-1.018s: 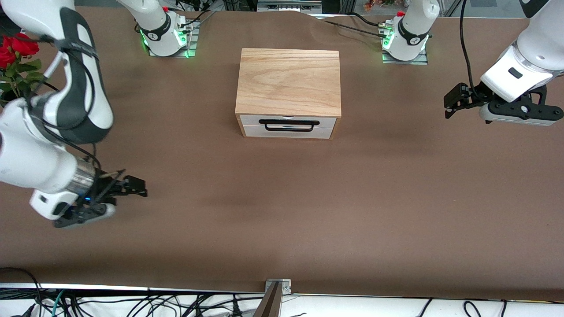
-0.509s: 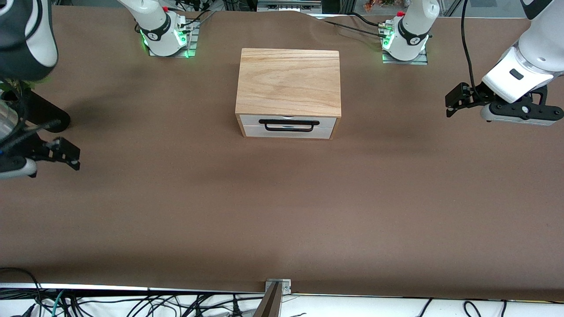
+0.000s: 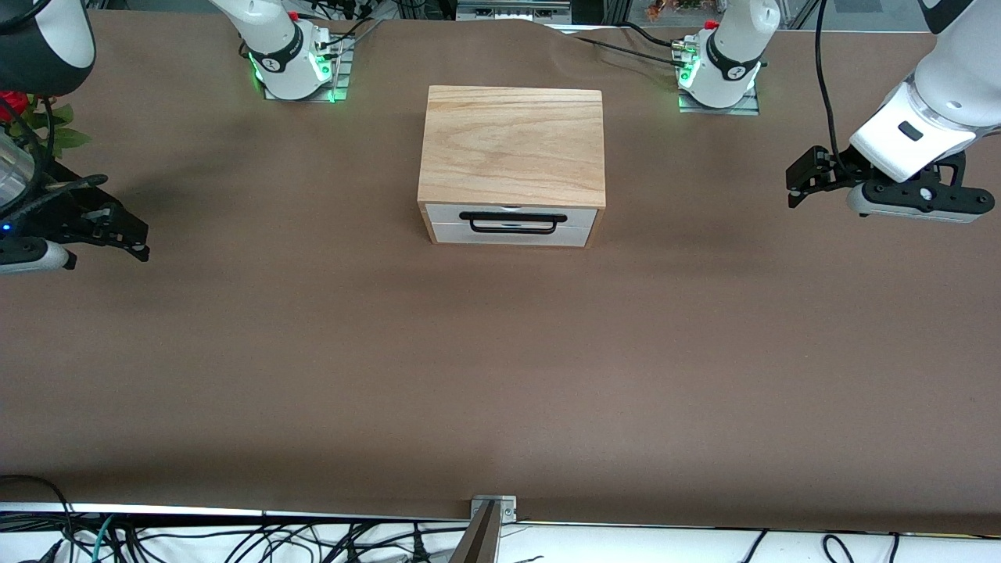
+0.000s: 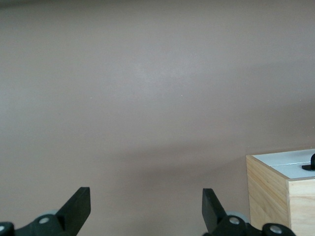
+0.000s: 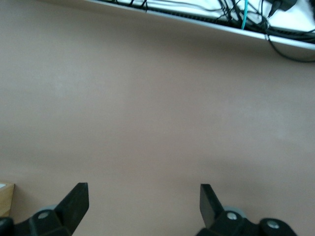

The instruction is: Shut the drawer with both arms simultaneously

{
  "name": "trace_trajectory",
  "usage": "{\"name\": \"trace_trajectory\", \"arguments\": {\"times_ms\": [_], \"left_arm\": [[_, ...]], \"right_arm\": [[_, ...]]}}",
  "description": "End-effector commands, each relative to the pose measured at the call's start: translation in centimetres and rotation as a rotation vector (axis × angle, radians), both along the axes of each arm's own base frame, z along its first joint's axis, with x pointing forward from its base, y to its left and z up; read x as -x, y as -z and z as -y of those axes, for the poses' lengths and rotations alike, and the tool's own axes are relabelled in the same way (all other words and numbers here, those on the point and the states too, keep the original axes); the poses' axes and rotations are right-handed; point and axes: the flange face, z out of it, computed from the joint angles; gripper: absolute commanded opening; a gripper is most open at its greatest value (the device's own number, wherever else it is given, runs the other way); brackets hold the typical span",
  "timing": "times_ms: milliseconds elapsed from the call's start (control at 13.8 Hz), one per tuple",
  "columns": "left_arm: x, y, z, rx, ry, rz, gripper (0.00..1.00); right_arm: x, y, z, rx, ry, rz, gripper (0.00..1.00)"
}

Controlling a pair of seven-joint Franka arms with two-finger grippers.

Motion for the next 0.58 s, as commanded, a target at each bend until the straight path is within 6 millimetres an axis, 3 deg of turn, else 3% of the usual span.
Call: {"name": "trace_trajectory", "arguments": {"times_ms": [0, 509], "left_arm": [[-0.19, -0.42, 0.20, 0.008, -0.008, 0.005, 1.00], [-0.31, -0.75, 0.51, -0.030, 0.006, 0.018, 1.00]], "right_arm": [[0.16, -0.11, -0.20, 0.008, 0.016, -0.013, 1.00], [-0.27, 0.70, -0.31, 0.004, 0.019, -0.021, 1.00]]}}
